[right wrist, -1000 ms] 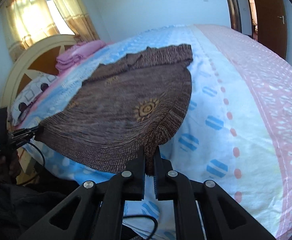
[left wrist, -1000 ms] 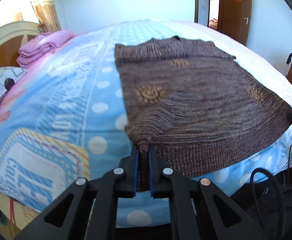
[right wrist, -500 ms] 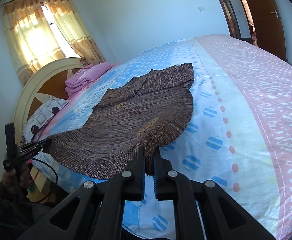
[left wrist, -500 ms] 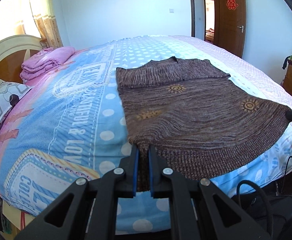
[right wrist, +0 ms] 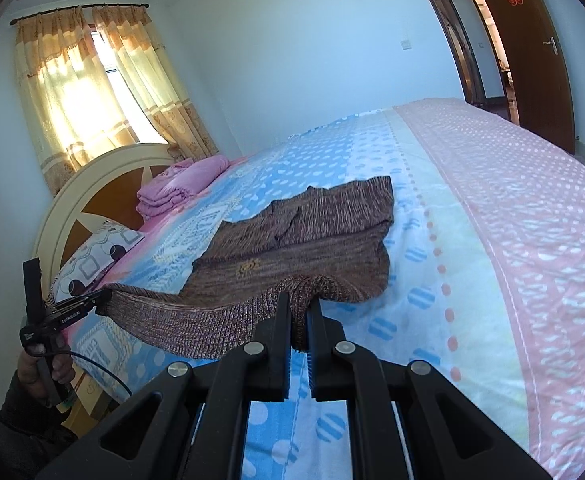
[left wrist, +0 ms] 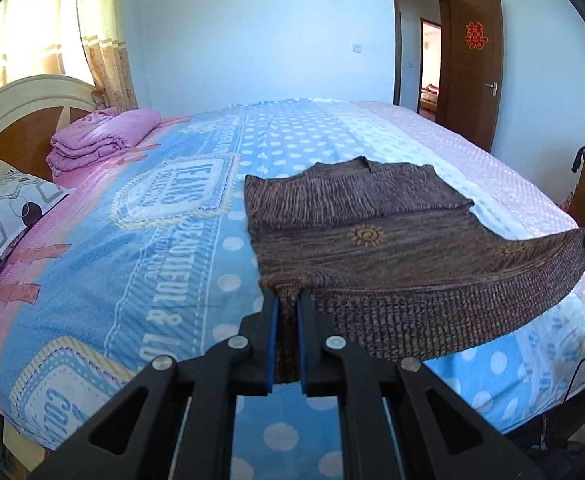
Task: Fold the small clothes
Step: 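Lift the hem with both grippers and fold it over toward the collar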
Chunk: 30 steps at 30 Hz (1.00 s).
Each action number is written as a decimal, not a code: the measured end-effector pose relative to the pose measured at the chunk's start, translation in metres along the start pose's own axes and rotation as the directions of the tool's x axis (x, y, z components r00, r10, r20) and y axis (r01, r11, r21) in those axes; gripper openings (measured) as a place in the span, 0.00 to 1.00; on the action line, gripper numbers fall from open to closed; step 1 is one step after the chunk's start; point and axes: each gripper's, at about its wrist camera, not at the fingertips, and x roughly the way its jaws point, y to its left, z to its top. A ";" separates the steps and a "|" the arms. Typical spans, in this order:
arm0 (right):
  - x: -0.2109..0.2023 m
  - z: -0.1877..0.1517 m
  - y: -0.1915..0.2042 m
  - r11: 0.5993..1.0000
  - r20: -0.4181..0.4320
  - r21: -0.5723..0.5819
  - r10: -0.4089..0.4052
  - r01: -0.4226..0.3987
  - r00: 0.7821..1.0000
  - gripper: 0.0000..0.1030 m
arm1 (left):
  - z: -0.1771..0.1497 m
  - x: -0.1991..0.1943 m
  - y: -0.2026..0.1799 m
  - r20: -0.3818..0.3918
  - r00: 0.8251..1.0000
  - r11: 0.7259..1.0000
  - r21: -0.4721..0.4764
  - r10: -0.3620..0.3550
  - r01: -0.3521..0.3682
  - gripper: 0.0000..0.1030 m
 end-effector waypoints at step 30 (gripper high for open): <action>0.091 0.131 0.011 0.993 0.081 -0.103 -0.054 0.062 0.995 0.05 | 0.112 0.075 0.021 0.100 0.992 0.997 -0.030 0.074 -0.072 0.09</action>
